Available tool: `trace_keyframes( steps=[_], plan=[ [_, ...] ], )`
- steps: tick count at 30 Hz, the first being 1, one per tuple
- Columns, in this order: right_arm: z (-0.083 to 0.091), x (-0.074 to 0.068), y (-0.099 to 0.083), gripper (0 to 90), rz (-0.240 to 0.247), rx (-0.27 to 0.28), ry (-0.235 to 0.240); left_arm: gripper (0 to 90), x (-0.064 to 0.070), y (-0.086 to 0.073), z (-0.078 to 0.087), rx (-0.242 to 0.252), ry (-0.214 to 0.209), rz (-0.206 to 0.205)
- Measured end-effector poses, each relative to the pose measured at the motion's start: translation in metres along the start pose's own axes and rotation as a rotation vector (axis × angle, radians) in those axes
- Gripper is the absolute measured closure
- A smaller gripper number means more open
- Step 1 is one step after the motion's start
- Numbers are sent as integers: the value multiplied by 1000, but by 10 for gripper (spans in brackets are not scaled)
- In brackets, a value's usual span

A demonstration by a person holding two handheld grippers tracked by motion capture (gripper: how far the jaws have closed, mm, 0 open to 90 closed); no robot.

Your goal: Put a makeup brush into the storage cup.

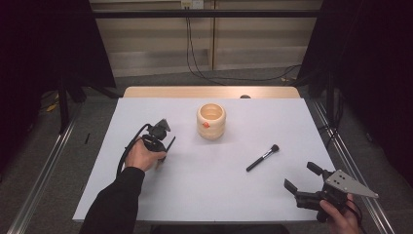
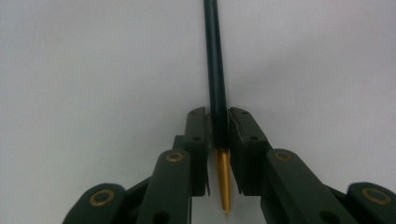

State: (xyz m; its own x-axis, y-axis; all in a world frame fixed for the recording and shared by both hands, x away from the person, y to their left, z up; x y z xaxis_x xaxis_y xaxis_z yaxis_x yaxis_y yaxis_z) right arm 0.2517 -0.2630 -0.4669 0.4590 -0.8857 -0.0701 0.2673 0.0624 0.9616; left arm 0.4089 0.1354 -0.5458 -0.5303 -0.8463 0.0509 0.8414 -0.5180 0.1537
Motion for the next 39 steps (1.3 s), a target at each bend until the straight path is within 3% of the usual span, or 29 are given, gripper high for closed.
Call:
trace_keyframes(
  steps=[3, 6, 13, 14, 18, 19, 20, 21, 24, 31, 32, 33, 34, 39],
  plan=[
    [0, 0, 0, 5, -3, -1, -2, 789, 0, -1, 0, -14, -6, 13],
    [0, 1, 0, 5, -3, 1, -3, 808, -1, -1, 1, -19, 0, -17],
    [0, 0, -1, 5, -4, -3, 0, 834, -1, -1, 0, -16, -6, -7],
    [0, 1, 0, 5, -5, 0, -6, 835, -2, 0, 0, 2, 6, -29],
    [0, 1, 0, 7, -1, -1, -8, 836, -1, -1, 1, 13, 5, -19],
    [0, 1, -1, 7, -1, -1, -4, 835, -3, -2, 2, 15, -8, -45],
    [0, 1, -1, 7, -1, -1, -4, 836, -3, -2, 2, 15, -8, -45],
    [0, 1, 0, 7, -4, -1, -7, 836, -2, -2, 1, 29, -16, -9],
    [0, 1, -1, 7, -6, -3, -5, 836, -3, -4, 2, 67, -36, -19],
    [0, 1, 0, 7, -5, -2, -7, 837, -3, -6, 4, 99, -47, -18],
    [0, 1, 0, 7, -5, -2, -8, 836, -6, -6, 4, 118, -51, -34],
    [0, 1, 0, 7, -5, -2, -8, 837, -6, -6, 4, 118, -51, -34],
    [0, 1, -1, 7, -6, -2, -7, 836, -4, -5, 4, 139, -55, -8],
    [0, 2, -1, 7, -8, -3, -9, 836, -5, -8, 5, 164, -72, -14]
  ],
)
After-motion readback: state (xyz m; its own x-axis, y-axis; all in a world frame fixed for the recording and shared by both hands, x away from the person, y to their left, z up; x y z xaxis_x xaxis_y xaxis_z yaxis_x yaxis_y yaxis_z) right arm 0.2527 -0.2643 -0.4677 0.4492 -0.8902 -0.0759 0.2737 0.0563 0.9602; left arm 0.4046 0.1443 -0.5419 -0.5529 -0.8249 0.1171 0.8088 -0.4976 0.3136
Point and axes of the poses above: each handheld gripper's, and its own axes: z roughly backward along the jaws, y roughly out of its top, x roughly to its right, the point moved 10 cm from there along -z, roughly forward along the jaws
